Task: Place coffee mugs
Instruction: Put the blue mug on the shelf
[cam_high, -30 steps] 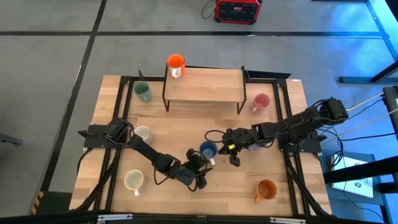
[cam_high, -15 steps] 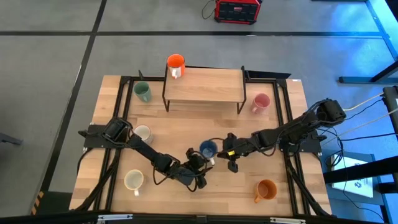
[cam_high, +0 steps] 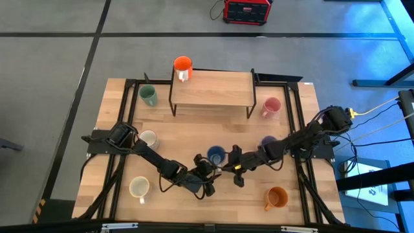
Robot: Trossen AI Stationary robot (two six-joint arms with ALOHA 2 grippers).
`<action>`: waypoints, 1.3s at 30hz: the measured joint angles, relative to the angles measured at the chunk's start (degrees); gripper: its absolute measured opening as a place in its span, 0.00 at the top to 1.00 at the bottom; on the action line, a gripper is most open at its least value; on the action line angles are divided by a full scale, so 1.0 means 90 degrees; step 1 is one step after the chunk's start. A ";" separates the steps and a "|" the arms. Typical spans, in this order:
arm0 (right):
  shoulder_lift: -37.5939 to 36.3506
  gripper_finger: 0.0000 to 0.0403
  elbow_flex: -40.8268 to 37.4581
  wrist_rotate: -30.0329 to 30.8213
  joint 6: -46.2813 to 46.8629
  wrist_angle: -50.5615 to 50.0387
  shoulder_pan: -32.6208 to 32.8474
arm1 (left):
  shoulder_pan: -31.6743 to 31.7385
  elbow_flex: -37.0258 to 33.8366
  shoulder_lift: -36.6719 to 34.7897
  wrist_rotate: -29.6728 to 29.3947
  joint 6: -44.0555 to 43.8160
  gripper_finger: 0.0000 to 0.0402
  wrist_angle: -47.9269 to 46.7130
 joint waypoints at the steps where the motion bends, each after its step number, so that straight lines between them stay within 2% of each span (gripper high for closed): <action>1: 0.0000 0.98 0.0047 0.0022 -0.0009 0.0000 0.0002 | 0.0000 0.0000 0.0000 0.0000 -0.0002 0.62 0.0000; 13: 0.0678 0.98 0.0660 -0.0208 -0.0333 -0.0247 0.0005 | 0.0107 -0.0002 -0.0002 0.0264 0.0089 0.64 0.0052; 21: 0.0555 0.98 0.0748 -0.0275 -0.0380 -0.0565 0.0015 | 0.0258 -0.0002 -0.0002 0.0920 0.0396 0.82 0.0041; 24: 0.0194 0.98 0.0750 -0.0370 -0.0402 -0.0960 0.0065 | 0.0257 -0.0002 -0.0002 0.0996 0.0611 0.91 0.0060; 31: -0.1278 0.98 0.0748 -0.0311 -0.0584 -0.1979 0.0313 | 0.0235 -0.0011 -0.0235 0.1116 0.0869 0.92 0.0085; 39: -0.3105 0.98 0.0747 0.0007 -0.0825 -0.2711 0.0386 | 0.0389 -0.0005 -0.1542 0.1387 0.1484 0.92 -0.0169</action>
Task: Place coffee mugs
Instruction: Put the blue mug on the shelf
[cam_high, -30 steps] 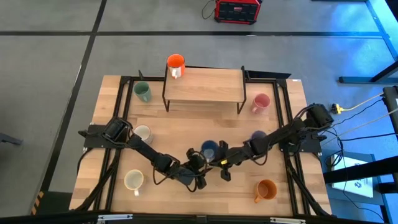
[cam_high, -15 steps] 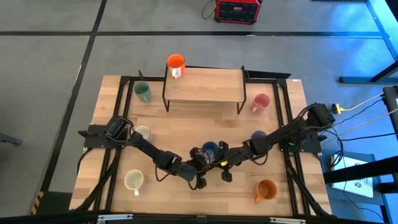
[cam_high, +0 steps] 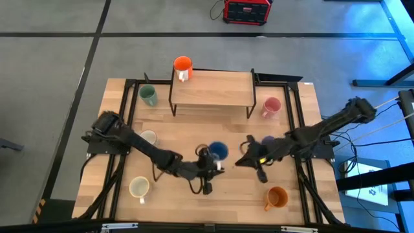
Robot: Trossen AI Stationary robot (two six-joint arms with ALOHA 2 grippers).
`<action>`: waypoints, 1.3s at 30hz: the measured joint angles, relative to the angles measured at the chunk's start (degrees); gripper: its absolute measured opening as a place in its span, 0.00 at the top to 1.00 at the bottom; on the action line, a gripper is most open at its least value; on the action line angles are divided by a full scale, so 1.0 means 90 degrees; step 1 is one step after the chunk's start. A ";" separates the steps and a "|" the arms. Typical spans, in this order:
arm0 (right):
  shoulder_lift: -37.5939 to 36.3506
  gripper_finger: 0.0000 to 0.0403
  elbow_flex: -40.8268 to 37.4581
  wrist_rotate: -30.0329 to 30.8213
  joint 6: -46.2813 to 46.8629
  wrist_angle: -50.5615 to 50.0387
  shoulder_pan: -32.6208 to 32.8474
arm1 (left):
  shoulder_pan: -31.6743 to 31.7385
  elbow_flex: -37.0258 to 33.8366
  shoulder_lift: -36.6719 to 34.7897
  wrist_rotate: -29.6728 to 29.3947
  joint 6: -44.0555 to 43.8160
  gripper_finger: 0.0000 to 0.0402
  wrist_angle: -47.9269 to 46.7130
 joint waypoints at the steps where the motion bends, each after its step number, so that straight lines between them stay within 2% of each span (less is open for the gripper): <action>1: -0.0196 0.98 -0.0002 0.0095 -0.0026 -0.0137 0.0000 | 0.0054 0.0000 -0.0251 -0.0020 0.0113 0.92 -0.0140; 8: -0.1083 0.98 -0.0003 0.0933 -0.0195 -0.0310 -0.0107 | 0.0793 0.0010 -0.1703 0.0383 0.0740 0.92 -0.1173; 17: -0.1373 0.98 -0.0006 0.0966 -0.0197 -0.0421 -0.1151 | 0.2364 0.0004 -0.2442 0.2048 0.1471 0.92 -0.1437; 28: -0.1375 0.98 -0.0006 0.0645 -0.0240 -0.0834 -0.2503 | 0.4236 0.0004 -0.2303 0.3676 0.2005 0.92 -0.1226; 33: -0.1374 0.98 -0.0006 0.0170 -0.0480 -0.0824 -0.2971 | 0.4706 0.0000 -0.1920 0.4370 0.1960 0.92 -0.0707; 39: -0.1371 0.98 -0.0006 -0.0433 -0.0741 -0.0837 -0.3488 | 0.5027 0.0002 -0.1576 0.4576 0.1863 0.92 -0.0044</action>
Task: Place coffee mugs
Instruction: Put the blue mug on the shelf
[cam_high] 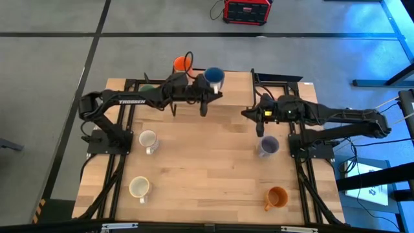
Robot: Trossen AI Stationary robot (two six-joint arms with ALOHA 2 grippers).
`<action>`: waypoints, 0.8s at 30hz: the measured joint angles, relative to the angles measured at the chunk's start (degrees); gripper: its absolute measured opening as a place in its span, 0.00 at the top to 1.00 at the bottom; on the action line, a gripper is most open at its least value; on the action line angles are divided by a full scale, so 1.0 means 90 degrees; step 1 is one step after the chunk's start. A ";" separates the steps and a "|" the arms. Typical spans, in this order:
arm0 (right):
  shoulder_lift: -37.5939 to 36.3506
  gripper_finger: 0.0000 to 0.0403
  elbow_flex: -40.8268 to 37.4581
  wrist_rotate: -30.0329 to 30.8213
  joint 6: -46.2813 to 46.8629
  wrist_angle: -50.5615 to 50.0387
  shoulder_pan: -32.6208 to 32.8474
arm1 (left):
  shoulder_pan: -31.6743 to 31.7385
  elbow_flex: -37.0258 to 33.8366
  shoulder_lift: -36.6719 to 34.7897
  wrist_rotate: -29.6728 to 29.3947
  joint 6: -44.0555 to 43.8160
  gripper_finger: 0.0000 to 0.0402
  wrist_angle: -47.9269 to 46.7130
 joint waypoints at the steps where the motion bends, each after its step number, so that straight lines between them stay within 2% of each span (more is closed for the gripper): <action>1: 0.0000 0.98 0.0000 -0.0131 -0.0082 0.0000 -0.0092 | 0.0044 0.0000 0.0014 0.0001 -0.0073 0.92 0.0045; 10: 0.0002 0.98 0.0000 -0.1075 -0.0456 -0.0049 -0.0987 | 0.0290 0.0000 0.0041 0.0040 -0.0034 0.92 0.0053; 13: 0.0005 0.98 0.0000 -0.1258 -0.0513 -0.0051 -0.1202 | 0.0318 0.0019 0.0320 0.0091 -0.0089 0.92 0.0186; 17: 0.0005 0.98 0.0000 -0.1405 -0.0608 -0.0055 -0.1327 | 0.0292 -0.0002 0.0532 0.0235 -0.0107 0.92 -0.0064; 24: 0.0005 0.98 0.0000 -0.1455 -0.0608 -0.0078 -0.1312 | 0.0674 0.0000 0.0529 -0.0141 -0.0078 0.92 -0.0078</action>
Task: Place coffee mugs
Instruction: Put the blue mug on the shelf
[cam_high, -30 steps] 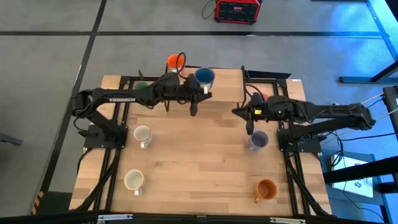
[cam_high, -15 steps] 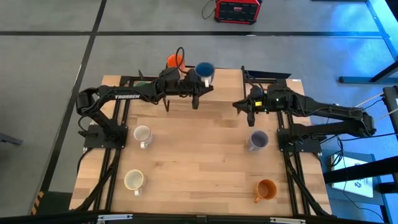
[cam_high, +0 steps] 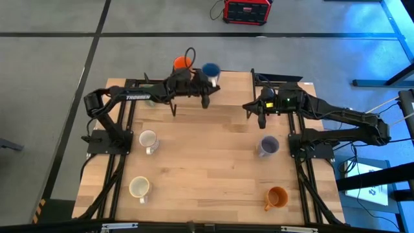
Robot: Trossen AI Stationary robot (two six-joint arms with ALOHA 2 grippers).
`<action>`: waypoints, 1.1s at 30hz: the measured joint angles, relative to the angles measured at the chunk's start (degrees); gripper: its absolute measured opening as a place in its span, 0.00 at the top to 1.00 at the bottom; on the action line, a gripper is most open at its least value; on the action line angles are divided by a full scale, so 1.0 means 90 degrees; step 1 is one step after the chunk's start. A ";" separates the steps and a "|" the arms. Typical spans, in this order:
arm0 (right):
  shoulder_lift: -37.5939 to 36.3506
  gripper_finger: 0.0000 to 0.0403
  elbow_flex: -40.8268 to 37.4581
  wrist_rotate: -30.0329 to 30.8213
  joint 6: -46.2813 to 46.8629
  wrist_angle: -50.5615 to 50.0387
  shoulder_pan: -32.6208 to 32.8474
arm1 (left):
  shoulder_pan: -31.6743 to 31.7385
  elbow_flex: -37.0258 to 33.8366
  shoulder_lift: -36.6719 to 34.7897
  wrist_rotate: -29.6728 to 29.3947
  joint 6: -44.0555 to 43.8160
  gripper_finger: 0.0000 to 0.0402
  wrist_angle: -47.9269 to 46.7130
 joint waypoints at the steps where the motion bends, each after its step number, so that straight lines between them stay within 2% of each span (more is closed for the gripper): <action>1: 0.0000 0.98 0.0000 0.0000 0.0000 0.0000 -0.0001 | 0.0052 0.0000 -0.0002 0.0017 -0.0016 0.92 -0.0023; 18: 0.0000 0.98 0.0000 0.0000 0.0000 0.0093 0.0001 | 0.0362 0.0000 -0.0005 -0.0424 -0.0057 0.92 -0.0301; 23: 0.0000 0.98 0.0000 0.0000 -0.0002 0.0177 0.0001 | 0.0347 0.0000 -0.0005 -0.0816 -0.0042 0.92 -0.0428; 28: 0.0000 0.98 0.0000 0.0000 -0.0022 0.0180 0.0004 | 0.0310 0.0010 0.0262 -0.0685 -0.0108 0.92 -0.0304; 33: 0.0000 0.98 0.0000 0.0000 -0.0027 0.0178 0.0004 | 0.0215 0.0010 0.0279 -0.0821 -0.0030 0.92 -0.0193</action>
